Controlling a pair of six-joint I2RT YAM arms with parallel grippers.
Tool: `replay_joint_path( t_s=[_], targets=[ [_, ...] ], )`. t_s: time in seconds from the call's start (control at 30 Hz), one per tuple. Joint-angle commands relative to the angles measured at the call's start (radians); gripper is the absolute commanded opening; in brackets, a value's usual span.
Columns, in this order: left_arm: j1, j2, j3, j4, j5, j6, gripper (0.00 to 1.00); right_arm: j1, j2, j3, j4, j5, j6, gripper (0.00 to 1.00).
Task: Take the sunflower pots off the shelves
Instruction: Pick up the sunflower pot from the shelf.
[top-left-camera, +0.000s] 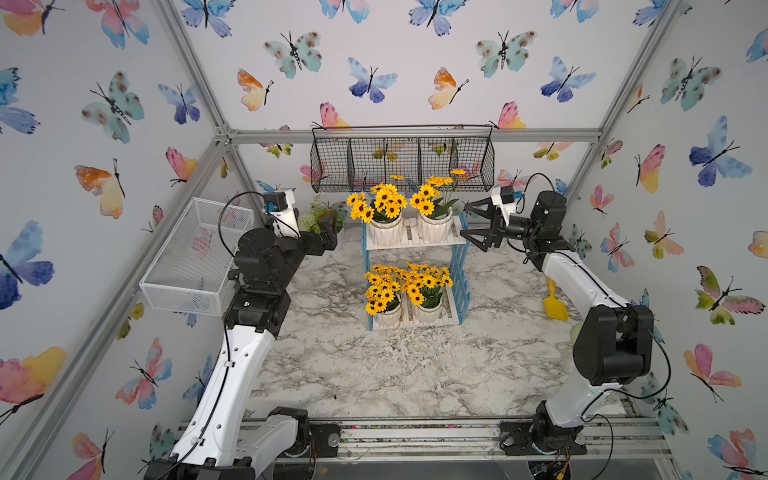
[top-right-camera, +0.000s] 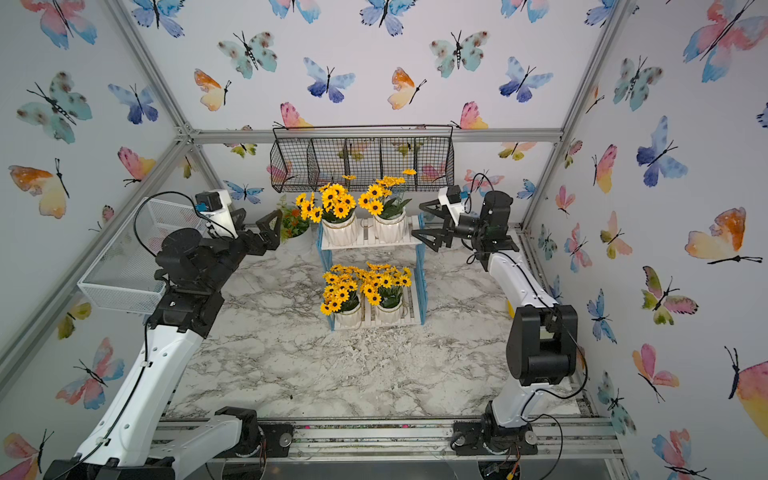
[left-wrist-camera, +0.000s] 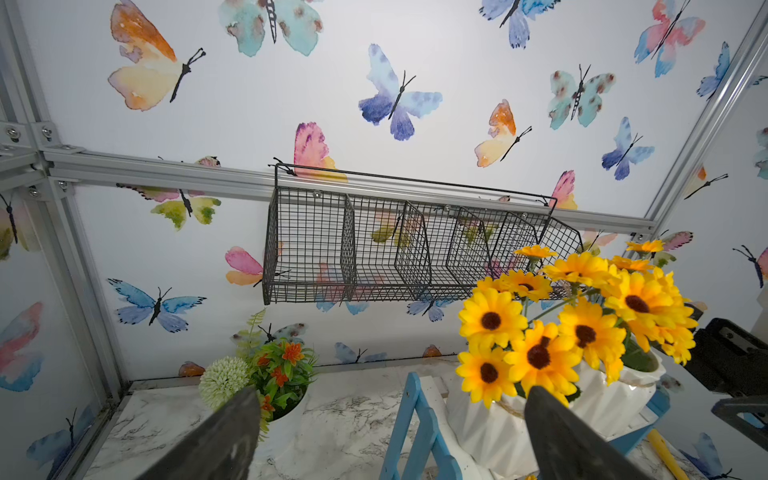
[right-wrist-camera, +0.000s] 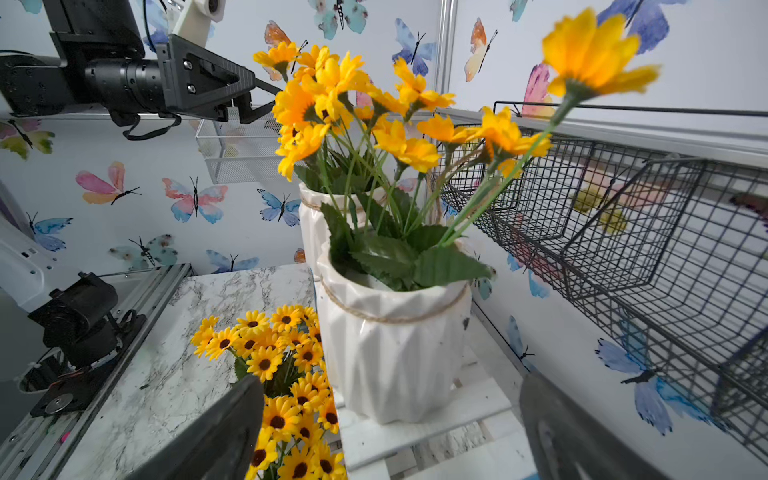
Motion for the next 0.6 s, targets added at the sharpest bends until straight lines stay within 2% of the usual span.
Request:
replay_joint_path(
  t_s=[0.0, 0.57],
  targets=[
    [0.005, -0.008, 0.023, 0.006, 0.02, 0.006, 0.98, 0.014, 0.019, 0.04, 0.001, 0.026, 0.036, 0.98],
    [0.015, -0.028, 0.01, 0.007, 0.017, 0.005, 0.98, 0.072, 0.09, 0.131, -0.077, 0.079, 0.043, 0.98]
  ],
)
